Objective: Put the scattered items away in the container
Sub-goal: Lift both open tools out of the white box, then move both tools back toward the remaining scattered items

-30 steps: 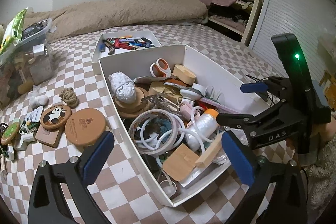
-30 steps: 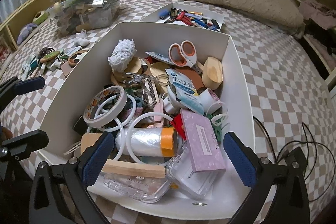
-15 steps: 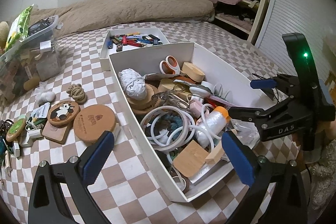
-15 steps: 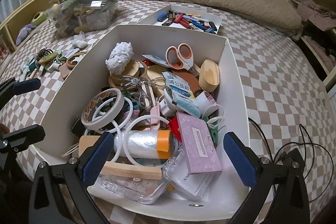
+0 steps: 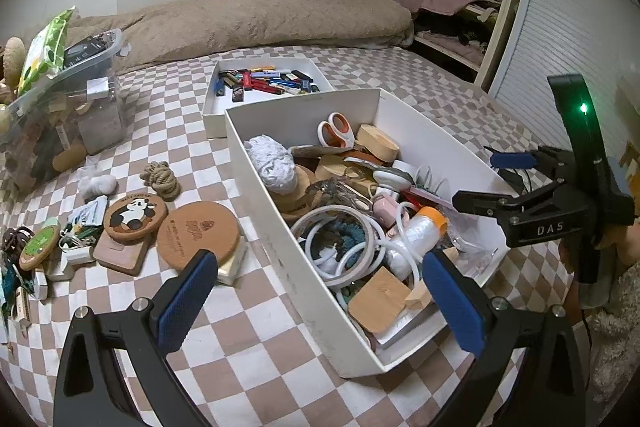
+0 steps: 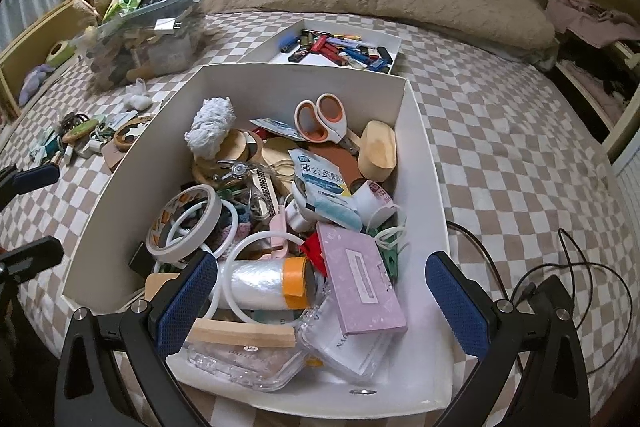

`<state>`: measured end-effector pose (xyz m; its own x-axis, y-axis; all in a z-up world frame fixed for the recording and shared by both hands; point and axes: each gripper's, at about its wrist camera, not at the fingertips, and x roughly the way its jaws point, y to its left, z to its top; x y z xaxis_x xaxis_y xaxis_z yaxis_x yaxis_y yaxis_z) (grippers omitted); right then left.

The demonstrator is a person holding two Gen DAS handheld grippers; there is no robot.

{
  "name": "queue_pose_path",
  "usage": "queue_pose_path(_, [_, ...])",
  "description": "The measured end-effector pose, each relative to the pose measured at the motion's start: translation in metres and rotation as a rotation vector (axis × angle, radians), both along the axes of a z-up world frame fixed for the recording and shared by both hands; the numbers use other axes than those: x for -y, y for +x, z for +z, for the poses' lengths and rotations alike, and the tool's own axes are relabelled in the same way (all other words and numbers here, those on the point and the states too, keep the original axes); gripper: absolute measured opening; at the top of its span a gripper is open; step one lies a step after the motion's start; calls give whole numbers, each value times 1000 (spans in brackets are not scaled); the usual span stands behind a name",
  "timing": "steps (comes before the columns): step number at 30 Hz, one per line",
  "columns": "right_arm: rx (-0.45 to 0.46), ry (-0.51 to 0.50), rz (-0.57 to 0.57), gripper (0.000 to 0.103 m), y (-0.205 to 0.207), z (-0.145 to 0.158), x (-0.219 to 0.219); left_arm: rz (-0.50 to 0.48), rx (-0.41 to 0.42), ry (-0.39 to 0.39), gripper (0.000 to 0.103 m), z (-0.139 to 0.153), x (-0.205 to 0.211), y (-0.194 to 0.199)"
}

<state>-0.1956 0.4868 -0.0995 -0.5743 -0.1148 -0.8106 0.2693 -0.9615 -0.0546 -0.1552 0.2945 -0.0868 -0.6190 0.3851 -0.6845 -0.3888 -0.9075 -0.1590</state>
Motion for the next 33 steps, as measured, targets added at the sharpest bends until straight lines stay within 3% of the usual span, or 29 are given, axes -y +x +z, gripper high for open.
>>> queue_pose_path(6, [-4, -8, -20, 103, 4, 7, 5, 16, -20, 11, 103, 12, 16, 1])
queue_pose_path(17, [-81, -41, -10, 103, 21, 52, 34, 44, -78, 23, 103, 41, 51, 5])
queue_pose_path(33, [-149, -153, 14, 103, 19, 86, 110, 127, -181, 6, 103, 85, 130, 12])
